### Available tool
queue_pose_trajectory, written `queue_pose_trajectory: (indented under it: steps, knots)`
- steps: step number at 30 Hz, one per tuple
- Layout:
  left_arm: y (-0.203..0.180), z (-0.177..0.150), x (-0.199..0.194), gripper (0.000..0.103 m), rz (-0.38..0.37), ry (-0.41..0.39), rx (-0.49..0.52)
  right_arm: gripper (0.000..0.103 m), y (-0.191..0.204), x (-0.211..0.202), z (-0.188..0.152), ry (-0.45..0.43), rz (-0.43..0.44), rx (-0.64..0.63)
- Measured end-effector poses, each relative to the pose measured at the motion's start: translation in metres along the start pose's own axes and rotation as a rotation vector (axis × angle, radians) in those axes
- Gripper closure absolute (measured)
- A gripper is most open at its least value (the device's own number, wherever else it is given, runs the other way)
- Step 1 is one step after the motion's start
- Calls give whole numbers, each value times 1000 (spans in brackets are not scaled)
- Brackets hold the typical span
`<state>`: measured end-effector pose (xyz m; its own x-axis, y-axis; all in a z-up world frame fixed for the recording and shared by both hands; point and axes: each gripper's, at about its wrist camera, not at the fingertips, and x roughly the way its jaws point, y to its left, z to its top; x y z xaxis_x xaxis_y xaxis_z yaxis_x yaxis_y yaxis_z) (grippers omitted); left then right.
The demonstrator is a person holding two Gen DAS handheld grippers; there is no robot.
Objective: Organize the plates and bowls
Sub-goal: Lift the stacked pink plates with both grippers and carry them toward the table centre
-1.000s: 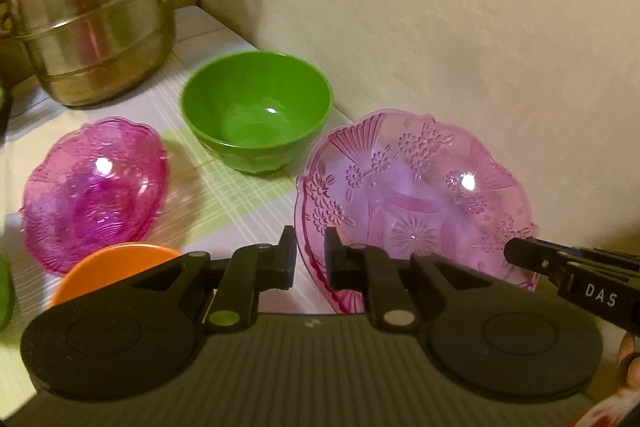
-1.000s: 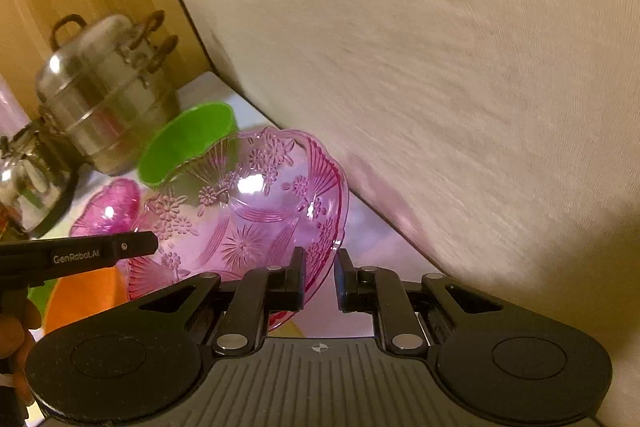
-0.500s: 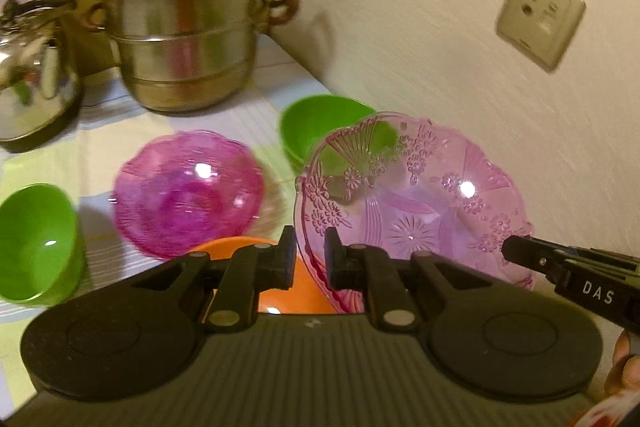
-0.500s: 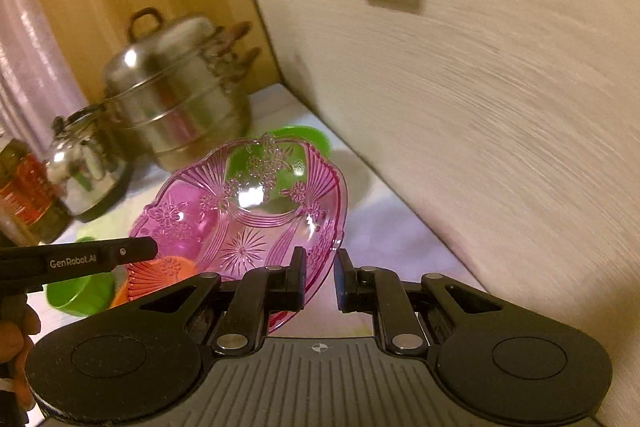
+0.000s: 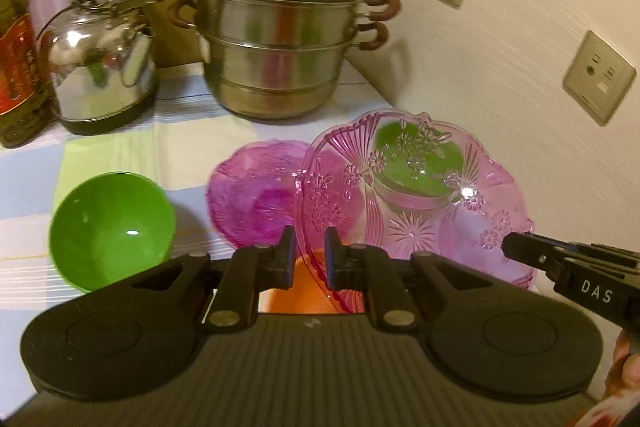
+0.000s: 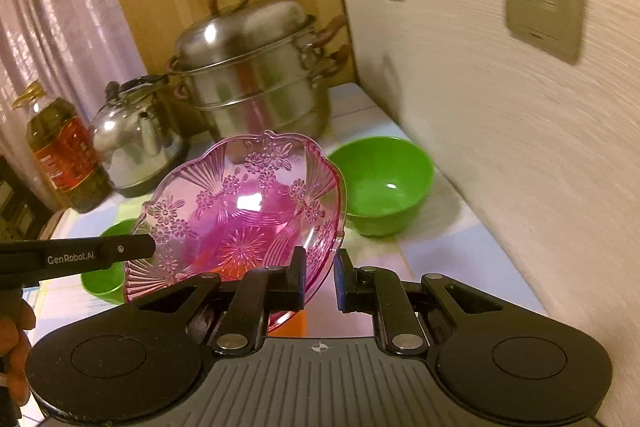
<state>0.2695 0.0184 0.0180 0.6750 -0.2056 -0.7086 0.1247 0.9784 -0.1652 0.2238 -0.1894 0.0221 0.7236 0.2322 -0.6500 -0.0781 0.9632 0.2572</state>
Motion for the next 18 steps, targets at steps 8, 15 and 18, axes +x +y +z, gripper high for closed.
queue_pose_trajectory:
  steps: [8,15,18]
  knots:
    - [27,6,10,90,25,-6,-37,89,20,26,10,10,27,-49]
    - [45,19,34,90,52,-3,-59,89,28,60,24,16,49,-92]
    - [52,25,48,90,63,0,-65,89,30,80,32,25,53,-97]
